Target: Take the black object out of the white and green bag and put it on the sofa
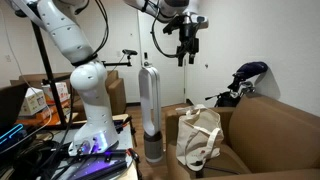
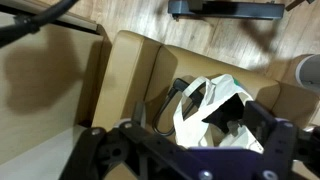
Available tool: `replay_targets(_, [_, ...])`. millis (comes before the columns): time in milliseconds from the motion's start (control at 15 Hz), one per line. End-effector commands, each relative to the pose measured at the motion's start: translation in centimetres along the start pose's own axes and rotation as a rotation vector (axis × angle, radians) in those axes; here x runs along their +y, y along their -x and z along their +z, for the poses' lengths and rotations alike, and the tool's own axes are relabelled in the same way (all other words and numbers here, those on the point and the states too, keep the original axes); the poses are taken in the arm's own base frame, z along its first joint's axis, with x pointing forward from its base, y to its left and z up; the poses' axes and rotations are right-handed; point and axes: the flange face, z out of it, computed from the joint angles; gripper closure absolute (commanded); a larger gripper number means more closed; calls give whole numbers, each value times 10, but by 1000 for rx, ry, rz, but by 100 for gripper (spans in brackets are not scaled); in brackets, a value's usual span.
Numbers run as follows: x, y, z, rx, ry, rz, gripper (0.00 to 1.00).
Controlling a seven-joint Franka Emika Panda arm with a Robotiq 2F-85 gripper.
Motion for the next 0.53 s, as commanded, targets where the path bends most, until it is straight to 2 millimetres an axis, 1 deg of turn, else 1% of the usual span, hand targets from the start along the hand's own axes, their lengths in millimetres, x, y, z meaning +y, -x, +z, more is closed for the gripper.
replay_targets(0, [0, 0, -1, -1, 0, 0, 0])
replay_targets(67, [-1, -5, -9, 32, 19, -22, 0])
replay_targets(133, [-2, -10, -12, 48, 22, -33, 0])
replay_targets(267, [-5, -31, -14, 74, 11, -71, 0])
replay_targets(400, [-8, -59, -11, 119, -19, -118, 0])
replay_targets(467, [-9, -80, -6, 172, -25, -131, 0])
